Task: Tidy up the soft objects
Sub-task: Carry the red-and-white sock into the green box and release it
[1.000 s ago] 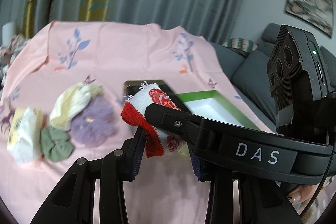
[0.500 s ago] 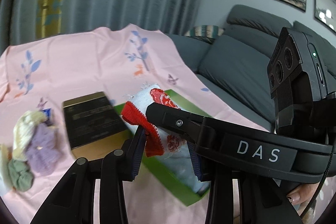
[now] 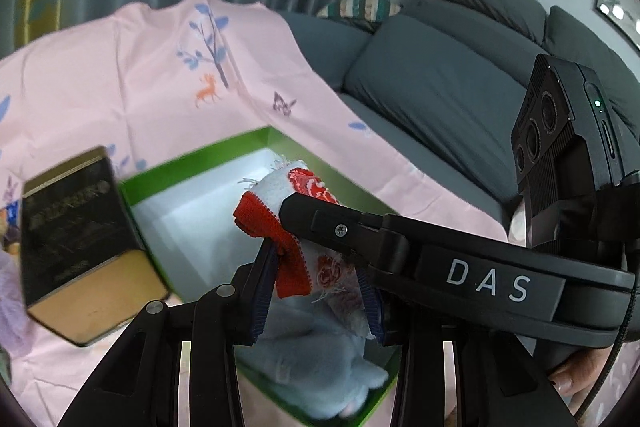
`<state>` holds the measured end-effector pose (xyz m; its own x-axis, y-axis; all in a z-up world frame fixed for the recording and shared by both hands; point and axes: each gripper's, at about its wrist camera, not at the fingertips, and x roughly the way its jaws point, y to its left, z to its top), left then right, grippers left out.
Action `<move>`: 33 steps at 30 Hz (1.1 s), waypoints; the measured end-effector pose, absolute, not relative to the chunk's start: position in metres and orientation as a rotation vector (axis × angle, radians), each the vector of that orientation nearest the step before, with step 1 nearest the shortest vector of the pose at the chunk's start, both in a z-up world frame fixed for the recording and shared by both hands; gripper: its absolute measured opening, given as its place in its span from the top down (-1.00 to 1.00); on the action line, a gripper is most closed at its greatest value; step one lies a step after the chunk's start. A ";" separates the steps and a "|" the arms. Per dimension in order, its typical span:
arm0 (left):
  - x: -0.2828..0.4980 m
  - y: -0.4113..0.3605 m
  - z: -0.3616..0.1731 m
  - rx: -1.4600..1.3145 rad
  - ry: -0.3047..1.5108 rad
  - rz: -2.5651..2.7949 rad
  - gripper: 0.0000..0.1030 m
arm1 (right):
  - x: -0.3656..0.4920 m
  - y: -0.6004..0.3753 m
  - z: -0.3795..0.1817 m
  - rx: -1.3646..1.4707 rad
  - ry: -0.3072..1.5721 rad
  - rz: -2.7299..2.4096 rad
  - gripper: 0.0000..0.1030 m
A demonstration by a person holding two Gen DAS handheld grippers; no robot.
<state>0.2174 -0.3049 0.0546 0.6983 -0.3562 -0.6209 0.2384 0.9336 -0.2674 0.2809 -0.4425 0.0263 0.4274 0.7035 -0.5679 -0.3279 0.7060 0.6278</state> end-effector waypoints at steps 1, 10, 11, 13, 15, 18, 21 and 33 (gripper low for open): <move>0.219 -0.307 0.052 -0.175 0.734 -0.335 0.23 | 0.283 -0.443 0.024 0.461 0.930 0.661 0.40; 0.241 -0.317 0.032 -0.204 0.814 -0.365 0.23 | 0.299 -0.451 0.005 0.471 1.005 0.553 0.40; 0.242 -0.318 0.030 -0.209 0.822 -0.368 0.23 | 0.300 -0.452 0.004 0.469 1.011 0.540 0.40; 0.244 -0.318 0.028 -0.216 0.836 -0.372 0.23 | 0.302 -0.453 0.001 0.472 1.024 0.521 0.39; 0.245 -0.320 0.026 -0.223 0.838 -0.372 0.23 | 0.303 -0.455 -0.001 0.477 1.032 0.504 0.38; 0.242 -0.321 0.026 -0.229 0.832 -0.373 0.23 | 0.303 -0.456 0.000 0.460 1.028 0.471 0.34; 0.240 -0.321 0.028 -0.230 0.826 -0.374 0.23 | 0.301 -0.457 0.002 0.445 1.016 0.458 0.34; 0.209 -0.289 0.054 -0.260 0.740 -0.336 -0.28 | 0.286 -0.460 0.028 0.405 0.895 0.442 -0.25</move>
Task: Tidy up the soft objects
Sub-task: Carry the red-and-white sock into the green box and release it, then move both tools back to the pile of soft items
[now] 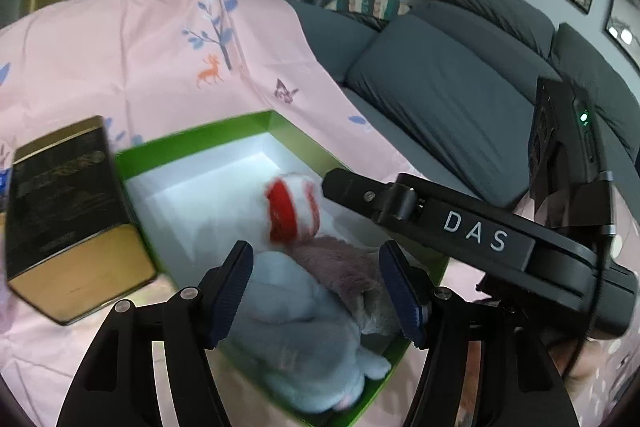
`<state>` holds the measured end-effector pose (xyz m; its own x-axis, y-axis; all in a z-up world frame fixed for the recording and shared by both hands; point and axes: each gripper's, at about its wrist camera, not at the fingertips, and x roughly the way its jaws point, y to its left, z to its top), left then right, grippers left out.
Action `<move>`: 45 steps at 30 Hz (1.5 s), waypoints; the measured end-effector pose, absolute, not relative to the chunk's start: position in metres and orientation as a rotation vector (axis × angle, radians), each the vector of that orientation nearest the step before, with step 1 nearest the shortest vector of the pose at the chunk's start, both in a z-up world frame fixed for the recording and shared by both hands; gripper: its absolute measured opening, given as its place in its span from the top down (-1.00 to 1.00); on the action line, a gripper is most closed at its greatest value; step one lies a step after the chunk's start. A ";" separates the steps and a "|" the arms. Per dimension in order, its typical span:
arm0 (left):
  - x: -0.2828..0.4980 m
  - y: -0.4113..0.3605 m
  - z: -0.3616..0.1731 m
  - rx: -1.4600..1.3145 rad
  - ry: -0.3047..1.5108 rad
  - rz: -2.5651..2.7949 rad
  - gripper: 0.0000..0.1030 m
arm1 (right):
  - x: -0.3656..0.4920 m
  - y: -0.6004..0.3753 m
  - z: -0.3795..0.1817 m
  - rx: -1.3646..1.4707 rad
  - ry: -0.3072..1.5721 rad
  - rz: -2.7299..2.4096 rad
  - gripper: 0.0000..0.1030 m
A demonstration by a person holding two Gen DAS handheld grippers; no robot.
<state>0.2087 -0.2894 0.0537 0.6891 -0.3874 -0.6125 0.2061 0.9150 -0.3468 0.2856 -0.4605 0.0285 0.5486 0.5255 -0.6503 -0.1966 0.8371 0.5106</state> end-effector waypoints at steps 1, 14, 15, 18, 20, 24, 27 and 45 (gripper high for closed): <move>0.204 -0.285 0.057 -0.264 0.732 -0.332 -0.28 | 0.284 -0.459 0.031 0.402 0.885 0.444 -0.28; 0.132 -0.194 0.072 -0.338 0.647 -0.137 -0.63 | 0.252 -0.423 0.058 0.302 0.802 0.495 -0.65; 0.126 -0.187 0.071 -0.335 0.649 -0.119 -0.67 | 0.248 -0.420 0.059 0.290 0.796 0.497 -0.67; 0.107 -0.159 0.065 -0.337 0.661 -0.063 -0.82 | 0.238 -0.410 0.066 0.255 0.769 0.509 -0.72; 0.095 -0.140 0.059 -0.339 0.678 -0.022 -0.82 | 0.231 -0.403 0.071 0.240 0.753 0.518 -0.77; 0.067 -0.095 0.046 -0.382 0.694 0.093 -0.82 | 0.216 -0.385 0.077 0.217 0.732 0.547 -0.87; 0.050 -0.061 0.031 -0.418 0.709 0.169 -0.82 | 0.206 -0.365 0.078 0.181 0.731 0.575 -0.88; -0.020 0.058 -0.026 -0.695 0.652 0.358 -0.82 | 0.173 -0.144 0.070 -0.086 0.835 0.847 -0.87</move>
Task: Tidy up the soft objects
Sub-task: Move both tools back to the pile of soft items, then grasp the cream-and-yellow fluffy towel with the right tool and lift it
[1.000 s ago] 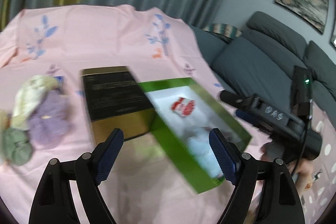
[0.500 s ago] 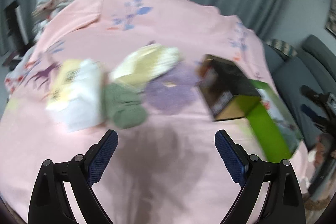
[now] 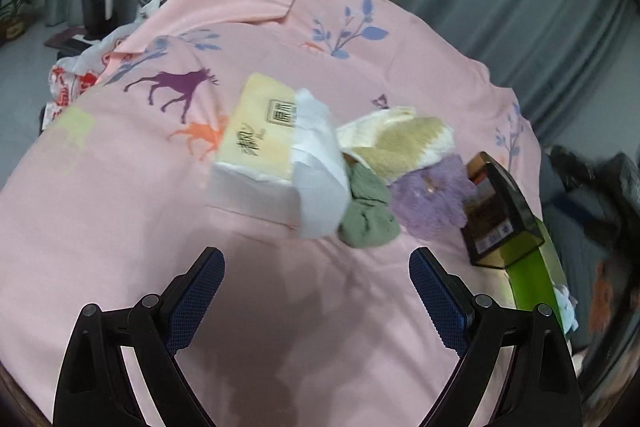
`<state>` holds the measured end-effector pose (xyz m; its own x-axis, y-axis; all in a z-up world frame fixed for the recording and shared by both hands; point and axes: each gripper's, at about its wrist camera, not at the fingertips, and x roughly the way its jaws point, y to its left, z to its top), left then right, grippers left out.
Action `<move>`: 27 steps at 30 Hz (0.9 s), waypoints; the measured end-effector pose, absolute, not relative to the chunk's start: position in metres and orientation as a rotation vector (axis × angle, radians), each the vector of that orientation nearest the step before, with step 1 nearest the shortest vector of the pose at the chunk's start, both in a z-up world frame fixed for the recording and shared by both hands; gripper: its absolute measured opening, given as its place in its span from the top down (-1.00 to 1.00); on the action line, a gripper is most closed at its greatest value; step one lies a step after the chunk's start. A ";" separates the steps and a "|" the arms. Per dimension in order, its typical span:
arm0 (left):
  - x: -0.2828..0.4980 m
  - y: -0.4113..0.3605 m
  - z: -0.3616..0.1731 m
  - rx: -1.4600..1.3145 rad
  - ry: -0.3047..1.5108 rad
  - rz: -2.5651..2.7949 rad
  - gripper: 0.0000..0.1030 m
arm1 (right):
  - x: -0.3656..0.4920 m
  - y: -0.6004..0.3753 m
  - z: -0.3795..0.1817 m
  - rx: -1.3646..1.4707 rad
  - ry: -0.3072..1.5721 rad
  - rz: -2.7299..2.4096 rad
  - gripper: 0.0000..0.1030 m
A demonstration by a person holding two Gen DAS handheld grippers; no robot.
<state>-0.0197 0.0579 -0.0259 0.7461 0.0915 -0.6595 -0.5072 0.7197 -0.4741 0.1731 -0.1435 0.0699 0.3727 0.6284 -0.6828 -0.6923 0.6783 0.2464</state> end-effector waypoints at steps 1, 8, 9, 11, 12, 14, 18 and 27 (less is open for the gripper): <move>-0.020 0.061 -0.028 -0.705 0.657 0.357 -0.82 | 0.179 -0.123 0.067 -0.094 0.857 0.853 -0.87; -0.024 0.073 -0.024 -0.719 0.648 0.343 -0.82 | 0.220 -0.012 0.020 -0.338 0.866 0.667 -0.71; -0.024 0.073 -0.023 -0.696 0.647 0.357 -0.82 | 0.225 -0.006 0.012 -0.359 0.878 0.651 -0.48; -0.023 0.075 -0.022 -0.663 0.653 0.371 -0.82 | 0.232 0.001 -0.005 -0.403 0.899 0.628 -0.21; -0.023 0.076 -0.022 -0.647 0.660 0.380 -0.82 | 0.234 0.002 -0.009 -0.417 0.903 0.616 0.46; -0.023 0.078 -0.022 -0.639 0.665 0.392 -0.82 | 0.236 -0.007 -0.009 -0.374 0.905 0.604 0.66; -0.028 0.081 -0.020 -0.675 0.644 0.373 -0.82 | 0.227 -0.031 0.026 -0.238 0.860 0.682 0.68; -0.037 0.078 -0.018 -0.731 0.619 0.355 -0.82 | 0.162 -0.124 0.131 -0.103 0.716 0.854 0.66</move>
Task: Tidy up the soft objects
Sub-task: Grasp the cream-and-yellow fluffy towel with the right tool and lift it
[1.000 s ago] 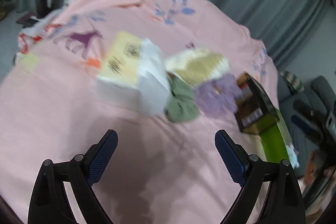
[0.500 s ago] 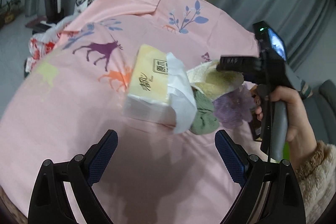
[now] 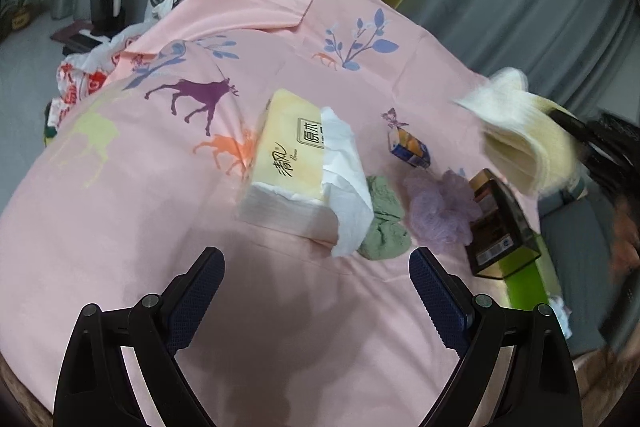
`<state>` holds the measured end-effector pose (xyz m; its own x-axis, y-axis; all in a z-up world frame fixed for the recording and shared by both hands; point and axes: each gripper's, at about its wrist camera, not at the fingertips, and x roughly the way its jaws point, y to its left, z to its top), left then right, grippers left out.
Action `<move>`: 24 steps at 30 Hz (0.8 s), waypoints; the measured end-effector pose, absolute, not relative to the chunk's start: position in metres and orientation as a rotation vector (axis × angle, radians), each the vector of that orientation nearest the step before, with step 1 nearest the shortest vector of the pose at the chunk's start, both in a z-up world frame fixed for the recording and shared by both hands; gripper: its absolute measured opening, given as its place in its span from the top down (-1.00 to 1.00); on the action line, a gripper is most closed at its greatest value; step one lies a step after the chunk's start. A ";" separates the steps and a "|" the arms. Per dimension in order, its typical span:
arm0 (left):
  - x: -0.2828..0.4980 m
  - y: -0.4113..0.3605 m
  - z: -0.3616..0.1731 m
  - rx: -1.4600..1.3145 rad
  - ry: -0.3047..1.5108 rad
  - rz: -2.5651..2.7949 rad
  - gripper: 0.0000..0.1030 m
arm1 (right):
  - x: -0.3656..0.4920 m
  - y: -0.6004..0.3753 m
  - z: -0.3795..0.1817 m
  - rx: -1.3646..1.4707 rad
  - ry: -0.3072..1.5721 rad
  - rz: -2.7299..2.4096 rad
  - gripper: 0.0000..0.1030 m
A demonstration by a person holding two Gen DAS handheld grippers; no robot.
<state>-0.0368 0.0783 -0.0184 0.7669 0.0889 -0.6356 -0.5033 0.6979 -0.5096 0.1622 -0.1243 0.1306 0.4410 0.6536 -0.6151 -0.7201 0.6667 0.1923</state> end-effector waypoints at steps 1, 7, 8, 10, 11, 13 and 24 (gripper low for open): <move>-0.038 0.078 -0.018 -0.740 0.613 0.347 -0.82 | 0.153 -0.138 0.138 -0.104 0.700 0.862 0.66; -0.041 0.071 -0.017 -0.750 0.606 0.333 -0.82 | 0.115 -0.201 0.155 -0.106 0.647 0.878 0.65; -0.040 0.069 -0.017 -0.755 0.610 0.317 -0.82 | 0.111 -0.207 0.151 -0.119 0.661 0.885 0.65; -0.038 0.064 -0.016 -0.758 0.612 0.284 -0.82 | 0.106 -0.211 0.136 -0.160 0.704 0.865 0.64; -0.037 0.060 -0.015 -0.753 0.612 0.260 -0.82 | 0.101 -0.212 0.123 -0.189 0.733 0.843 0.64; -0.033 0.051 -0.013 -0.728 0.617 0.233 -0.82 | 0.098 -0.212 0.100 -0.215 0.769 0.808 0.64; -0.016 0.027 -0.023 -0.640 0.726 0.217 -0.82 | 0.070 -0.178 -0.010 -0.271 0.944 0.908 0.61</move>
<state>-0.0165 0.0274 -0.0225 0.7354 -0.0311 -0.6769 -0.3969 0.7899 -0.4675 0.0699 -0.1776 -0.0097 0.2627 0.5507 -0.7923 -0.7707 0.6138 0.1711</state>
